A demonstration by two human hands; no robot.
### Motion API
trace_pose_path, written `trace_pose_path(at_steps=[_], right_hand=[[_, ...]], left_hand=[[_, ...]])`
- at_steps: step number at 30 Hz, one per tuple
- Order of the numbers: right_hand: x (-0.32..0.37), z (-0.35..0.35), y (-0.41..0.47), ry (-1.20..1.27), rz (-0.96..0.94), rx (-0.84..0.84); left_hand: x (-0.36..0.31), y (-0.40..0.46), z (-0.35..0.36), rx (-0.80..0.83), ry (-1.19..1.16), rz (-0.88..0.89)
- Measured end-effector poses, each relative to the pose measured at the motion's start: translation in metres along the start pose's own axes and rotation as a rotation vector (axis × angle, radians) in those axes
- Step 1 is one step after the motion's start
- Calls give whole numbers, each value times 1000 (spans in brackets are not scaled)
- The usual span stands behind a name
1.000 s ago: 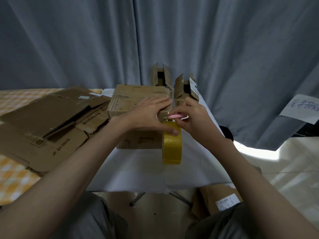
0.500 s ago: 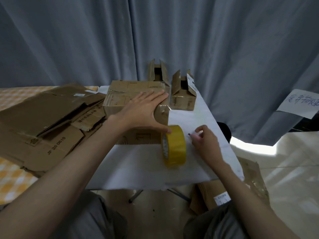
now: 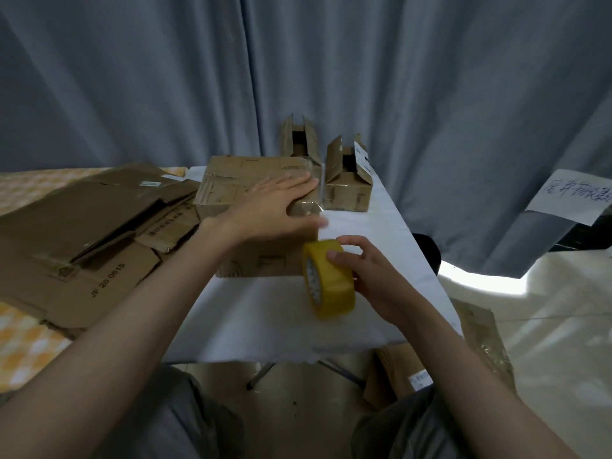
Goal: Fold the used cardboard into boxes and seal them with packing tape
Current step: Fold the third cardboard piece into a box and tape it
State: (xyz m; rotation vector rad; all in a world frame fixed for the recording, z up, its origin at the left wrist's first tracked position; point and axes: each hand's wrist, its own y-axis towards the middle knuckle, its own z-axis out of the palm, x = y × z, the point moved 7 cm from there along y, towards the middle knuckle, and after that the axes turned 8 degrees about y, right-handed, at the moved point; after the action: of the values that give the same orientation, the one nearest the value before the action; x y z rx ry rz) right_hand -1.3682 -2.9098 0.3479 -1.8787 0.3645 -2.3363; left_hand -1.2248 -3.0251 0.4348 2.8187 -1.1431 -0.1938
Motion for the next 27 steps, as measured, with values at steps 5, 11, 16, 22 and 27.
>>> trace_pose_path(at_steps=[5,11,16,22,27], right_hand=[[-6,-7,-2,53,-83,-5],[-3,-13,-4,117,-176,54],[0,-17,-7,117,-232,63],[1,-16,-9,96,-267,71],[9,-22,-13,139,-324,64]], left_hand=[[4,4,-14,-135,-43,-17],[-2,-5,-10,-275,182,4],[0,-6,-1,-204,299,25],[-6,-7,-9,-199,135,1],[-6,-15,-37,-354,-340,56]])
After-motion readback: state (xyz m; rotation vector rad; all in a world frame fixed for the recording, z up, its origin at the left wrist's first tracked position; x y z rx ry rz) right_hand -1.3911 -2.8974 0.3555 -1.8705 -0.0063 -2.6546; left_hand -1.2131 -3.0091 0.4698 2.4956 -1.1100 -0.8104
